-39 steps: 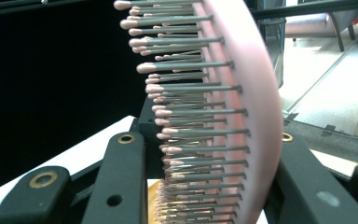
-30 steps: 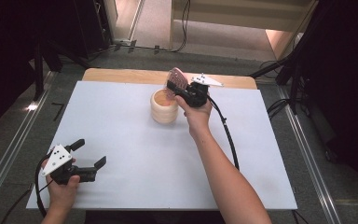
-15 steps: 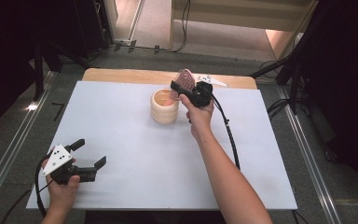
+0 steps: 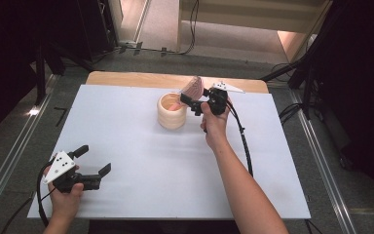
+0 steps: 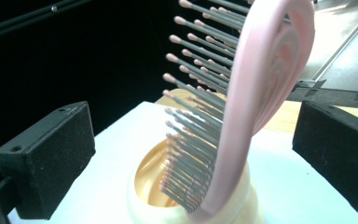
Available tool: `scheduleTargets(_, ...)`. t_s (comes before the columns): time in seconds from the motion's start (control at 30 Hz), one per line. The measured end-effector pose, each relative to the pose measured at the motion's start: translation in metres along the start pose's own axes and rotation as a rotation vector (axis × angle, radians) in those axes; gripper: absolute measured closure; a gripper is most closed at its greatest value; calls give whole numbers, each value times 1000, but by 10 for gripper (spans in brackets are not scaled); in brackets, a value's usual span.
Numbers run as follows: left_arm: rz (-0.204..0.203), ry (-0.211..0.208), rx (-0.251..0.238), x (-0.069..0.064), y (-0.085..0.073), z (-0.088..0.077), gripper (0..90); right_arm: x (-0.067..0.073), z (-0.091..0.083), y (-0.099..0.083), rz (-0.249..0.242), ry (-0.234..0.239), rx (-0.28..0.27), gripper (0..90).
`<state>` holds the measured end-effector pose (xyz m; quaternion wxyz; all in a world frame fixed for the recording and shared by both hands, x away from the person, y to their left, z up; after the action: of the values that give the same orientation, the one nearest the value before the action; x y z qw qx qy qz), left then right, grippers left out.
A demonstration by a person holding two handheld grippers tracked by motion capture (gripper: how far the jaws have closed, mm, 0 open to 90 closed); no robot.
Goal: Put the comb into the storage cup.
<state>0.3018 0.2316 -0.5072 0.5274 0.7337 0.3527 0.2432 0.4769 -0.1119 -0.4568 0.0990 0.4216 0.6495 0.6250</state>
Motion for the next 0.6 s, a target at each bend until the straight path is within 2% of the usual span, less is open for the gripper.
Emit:
scheduleTargets(0.37,5,-3,-1,0,0,0,0,5,-21,-2,-97,-39,23,0)
scheduleTargets(0.6,7,-4,0,0,0,0,0,9,-37,-4,-152,-59,18,0)
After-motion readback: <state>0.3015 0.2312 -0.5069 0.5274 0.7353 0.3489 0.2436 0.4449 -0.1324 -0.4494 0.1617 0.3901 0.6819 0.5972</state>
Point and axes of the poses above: each handheld gripper's, and its own axes: z roughly forward along the jaws, y roughly out of its top, x roughly to its left, the point moved 7 cm from there along z, roughly forward along the jaws, and after that the axes turned 1 degree about x, right-handed, at the moved point
